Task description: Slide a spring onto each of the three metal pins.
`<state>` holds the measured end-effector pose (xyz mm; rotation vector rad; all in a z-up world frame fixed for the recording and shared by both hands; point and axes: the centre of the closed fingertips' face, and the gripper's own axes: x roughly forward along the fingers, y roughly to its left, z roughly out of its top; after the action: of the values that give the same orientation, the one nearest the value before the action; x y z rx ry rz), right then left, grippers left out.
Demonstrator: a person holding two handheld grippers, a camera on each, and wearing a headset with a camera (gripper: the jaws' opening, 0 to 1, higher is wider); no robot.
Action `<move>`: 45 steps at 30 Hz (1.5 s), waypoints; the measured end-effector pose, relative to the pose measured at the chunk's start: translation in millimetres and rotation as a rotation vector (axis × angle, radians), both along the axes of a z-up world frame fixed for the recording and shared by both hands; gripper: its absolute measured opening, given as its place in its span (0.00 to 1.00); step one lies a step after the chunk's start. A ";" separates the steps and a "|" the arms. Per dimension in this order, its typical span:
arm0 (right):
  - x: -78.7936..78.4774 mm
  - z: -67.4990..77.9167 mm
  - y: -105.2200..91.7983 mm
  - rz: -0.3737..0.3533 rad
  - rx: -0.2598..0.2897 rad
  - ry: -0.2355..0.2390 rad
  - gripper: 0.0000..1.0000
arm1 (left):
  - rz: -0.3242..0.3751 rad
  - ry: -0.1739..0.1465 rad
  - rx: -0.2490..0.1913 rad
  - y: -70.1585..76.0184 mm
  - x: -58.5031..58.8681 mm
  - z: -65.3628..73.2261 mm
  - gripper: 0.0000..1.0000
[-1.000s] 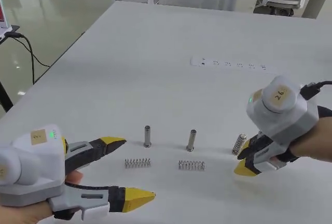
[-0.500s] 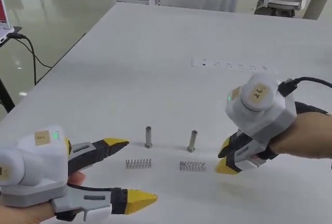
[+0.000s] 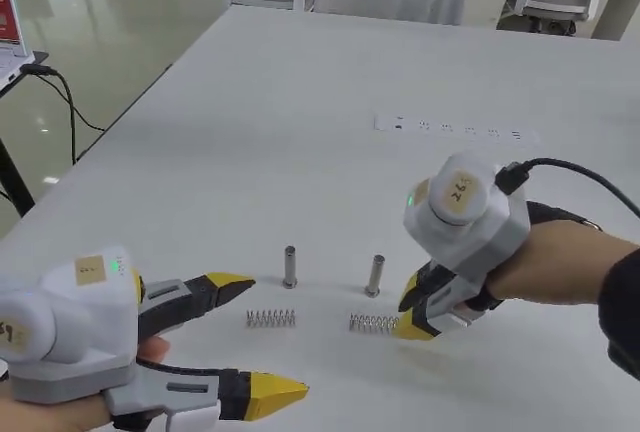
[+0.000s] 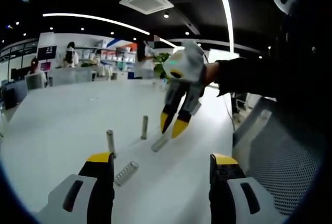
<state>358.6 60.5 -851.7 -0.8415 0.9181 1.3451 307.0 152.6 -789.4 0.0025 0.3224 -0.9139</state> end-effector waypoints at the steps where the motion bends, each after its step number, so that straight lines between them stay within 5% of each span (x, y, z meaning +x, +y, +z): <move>1: 0.0 -1.2 0.7 0.002 0.000 0.001 0.13 | -0.001 0.001 0.001 -0.3 -0.1 -0.3 0.71; 24: 2.2 -16.1 3.4 0.063 -0.050 -0.028 0.08 | -0.043 0.008 0.003 -8.8 -1.6 -3.1 0.67; 45: -27.7 39.9 17.1 0.120 0.013 -0.018 0.07 | -0.147 -0.019 0.052 -34.7 -2.6 -1.9 0.56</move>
<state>331.0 77.7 -811.8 -0.9091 0.8548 1.4427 304.4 117.9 -791.4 0.0839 0.3317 -1.0504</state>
